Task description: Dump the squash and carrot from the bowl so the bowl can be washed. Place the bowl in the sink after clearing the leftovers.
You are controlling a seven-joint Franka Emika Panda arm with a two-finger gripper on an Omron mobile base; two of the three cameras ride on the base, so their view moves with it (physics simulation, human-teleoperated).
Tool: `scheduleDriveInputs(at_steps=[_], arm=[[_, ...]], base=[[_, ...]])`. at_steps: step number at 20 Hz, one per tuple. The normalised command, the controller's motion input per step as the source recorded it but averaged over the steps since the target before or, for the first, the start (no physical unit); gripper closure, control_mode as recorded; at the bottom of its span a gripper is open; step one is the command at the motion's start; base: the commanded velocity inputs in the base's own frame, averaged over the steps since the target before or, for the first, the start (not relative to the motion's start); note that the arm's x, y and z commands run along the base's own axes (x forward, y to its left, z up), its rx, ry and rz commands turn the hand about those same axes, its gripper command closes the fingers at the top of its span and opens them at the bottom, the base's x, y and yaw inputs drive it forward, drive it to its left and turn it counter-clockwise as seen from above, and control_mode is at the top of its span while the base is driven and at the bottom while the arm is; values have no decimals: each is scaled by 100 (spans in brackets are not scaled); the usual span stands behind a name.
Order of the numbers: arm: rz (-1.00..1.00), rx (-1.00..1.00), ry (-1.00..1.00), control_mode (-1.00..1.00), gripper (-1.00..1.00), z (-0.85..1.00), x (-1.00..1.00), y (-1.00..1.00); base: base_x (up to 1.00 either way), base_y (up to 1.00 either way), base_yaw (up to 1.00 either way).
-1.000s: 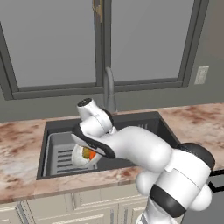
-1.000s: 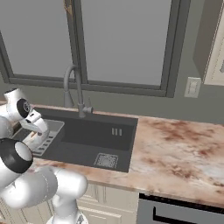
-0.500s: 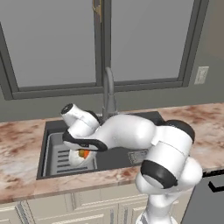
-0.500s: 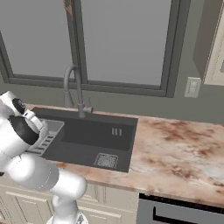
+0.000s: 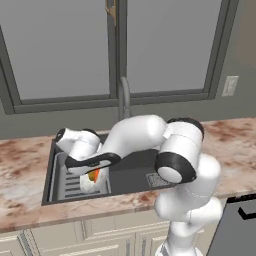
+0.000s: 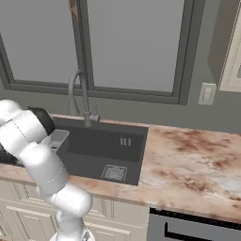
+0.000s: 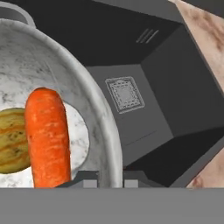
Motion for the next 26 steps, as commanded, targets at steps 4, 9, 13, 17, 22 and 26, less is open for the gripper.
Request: scheduleDriveInputs(at_steps=[4, 9, 13, 17, 22, 26], arm=[[0, -31, 1, -100, 100, -22, 18, 33], [0, -19, 3, -100, 100, -7, 16, 21], [0, -13, 2, -100, 100, 0, 13, 26], [0, -17, 1, -100, 100, 0, 4, 22], [0, -20, -6, -100, 100, 2, 1, 28], [0, -18, -3, -100, 100, 0, 5, 21]], base=[[0, 0, 0], [0, 0, 0], [0, 0, 0], [0, 0, 0], [0, 0, 0], [0, 0, 0]])
